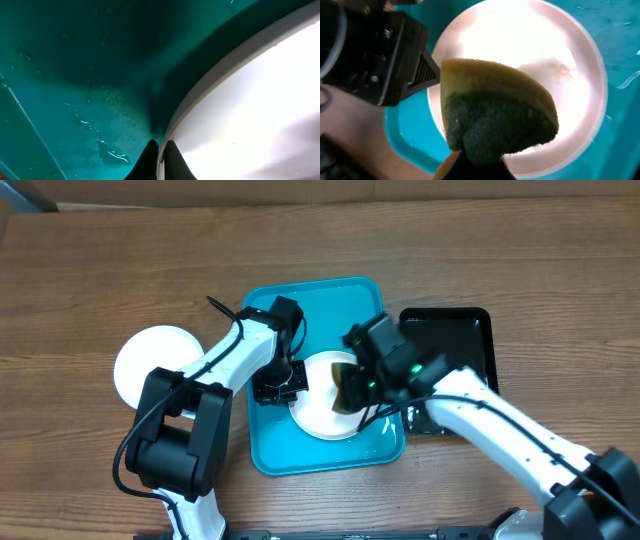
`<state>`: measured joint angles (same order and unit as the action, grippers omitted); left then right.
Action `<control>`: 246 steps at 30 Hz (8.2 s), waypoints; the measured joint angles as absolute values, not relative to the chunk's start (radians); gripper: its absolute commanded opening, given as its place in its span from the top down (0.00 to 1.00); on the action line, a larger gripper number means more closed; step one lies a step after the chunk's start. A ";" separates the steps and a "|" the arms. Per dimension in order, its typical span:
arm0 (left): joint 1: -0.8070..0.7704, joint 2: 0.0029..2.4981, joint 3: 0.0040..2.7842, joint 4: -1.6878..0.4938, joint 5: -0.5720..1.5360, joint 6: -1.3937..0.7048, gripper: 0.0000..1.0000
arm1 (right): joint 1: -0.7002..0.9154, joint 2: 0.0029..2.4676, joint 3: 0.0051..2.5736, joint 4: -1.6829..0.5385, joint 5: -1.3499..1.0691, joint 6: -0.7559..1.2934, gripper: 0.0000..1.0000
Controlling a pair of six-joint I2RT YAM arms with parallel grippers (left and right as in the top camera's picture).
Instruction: Clean dirty plates on tray and stack at the side
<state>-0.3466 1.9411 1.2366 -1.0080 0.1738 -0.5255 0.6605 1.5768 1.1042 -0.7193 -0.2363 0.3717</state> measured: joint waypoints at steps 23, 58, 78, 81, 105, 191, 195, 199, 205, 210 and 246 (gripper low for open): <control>-0.310 1.943 1.235 -1.045 0.183 -0.530 0.96 | 0.735 1.871 1.106 -0.568 -0.106 0.569 0.96; -0.248 1.945 1.233 -1.069 0.178 -0.525 0.96 | 0.538 1.881 1.341 -1.069 0.156 0.635 0.96; -0.249 1.930 1.289 -1.074 0.118 -0.408 0.96 | 0.199 1.612 1.249 -1.026 0.012 0.404 0.91; -0.249 1.914 1.293 -1.074 0.114 -0.403 0.96 | 0.187 1.647 1.117 -0.925 -0.022 0.370 0.89; -0.334 1.897 1.582 -1.209 0.143 -0.309 0.96 | -0.130 1.239 1.199 -1.087 -0.140 0.355 0.14; -1.060 1.875 1.759 -0.866 -1.018 -0.033 0.96 | -0.562 1.260 1.198 -1.161 -0.438 0.339 0.13; -0.839 1.679 1.762 -1.136 -0.782 -0.286 0.96 | -0.562 1.260 1.198 -1.160 -0.438 0.339 0.13; -0.524 1.553 1.775 -1.331 -0.602 -0.431 0.96 | -0.562 1.261 1.198 -1.160 -0.438 0.339 0.13; -0.105 1.542 1.749 -1.455 -0.443 -0.507 0.96 | -0.562 1.261 1.198 -1.160 -0.438 0.339 0.13; 0.208 1.545 1.606 -1.356 -0.377 -0.515 0.96 | -0.562 1.261 1.198 -1.160 -0.438 0.339 0.13; 0.288 1.482 1.690 -1.428 0.195 -0.131 0.17 | -0.001 1.105 1.208 -1.137 -0.582 0.104 0.00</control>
